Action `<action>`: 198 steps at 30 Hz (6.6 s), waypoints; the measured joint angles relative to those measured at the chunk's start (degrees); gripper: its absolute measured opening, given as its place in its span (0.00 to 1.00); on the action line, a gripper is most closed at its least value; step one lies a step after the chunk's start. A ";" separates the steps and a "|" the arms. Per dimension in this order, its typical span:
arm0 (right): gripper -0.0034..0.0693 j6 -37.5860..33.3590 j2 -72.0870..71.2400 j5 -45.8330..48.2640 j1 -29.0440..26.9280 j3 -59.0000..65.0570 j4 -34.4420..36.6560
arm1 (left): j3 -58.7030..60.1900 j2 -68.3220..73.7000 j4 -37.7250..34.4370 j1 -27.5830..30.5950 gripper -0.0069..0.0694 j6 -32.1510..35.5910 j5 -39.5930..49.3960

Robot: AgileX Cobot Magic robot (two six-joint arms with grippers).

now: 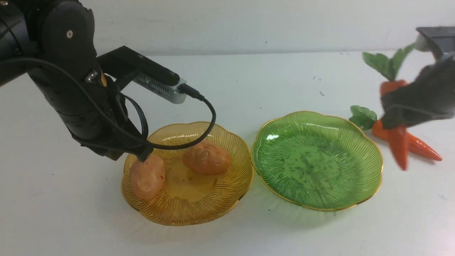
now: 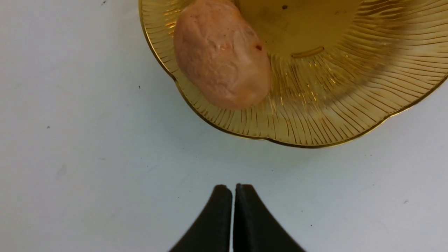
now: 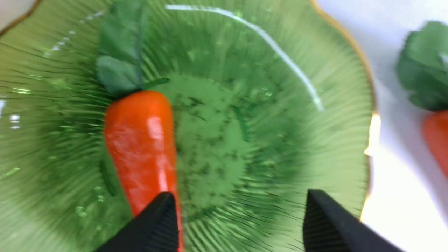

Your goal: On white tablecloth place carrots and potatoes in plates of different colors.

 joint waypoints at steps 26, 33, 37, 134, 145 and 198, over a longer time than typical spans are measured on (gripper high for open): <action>0.84 -5.19 14.74 -8.75 -16.01 -4.72 -4.48 | 0.00 0.00 0.33 0.00 0.09 -0.17 0.00; 0.53 -4.70 17.17 -5.45 -16.01 -6.30 -4.26 | 0.00 0.00 0.66 0.00 0.09 -0.22 0.00; 0.40 -3.86 16.23 3.51 -16.01 -12.16 -4.18 | 0.00 0.00 0.66 0.00 0.09 -0.22 0.00; 0.03 13.94 -106.40 -31.02 -10.36 84.20 -5.54 | 0.05 -1.82 -1.20 0.00 0.09 -3.05 0.00; 0.03 13.94 -106.40 -32.09 -10.36 84.33 -5.54 | 1.76 -17.58 -1.19 0.00 0.09 -3.05 0.06; 0.03 13.94 -106.40 -32.15 -10.41 84.38 -5.54 | 73.98 -85.75 -6.42 19.46 0.09 -7.83 -47.79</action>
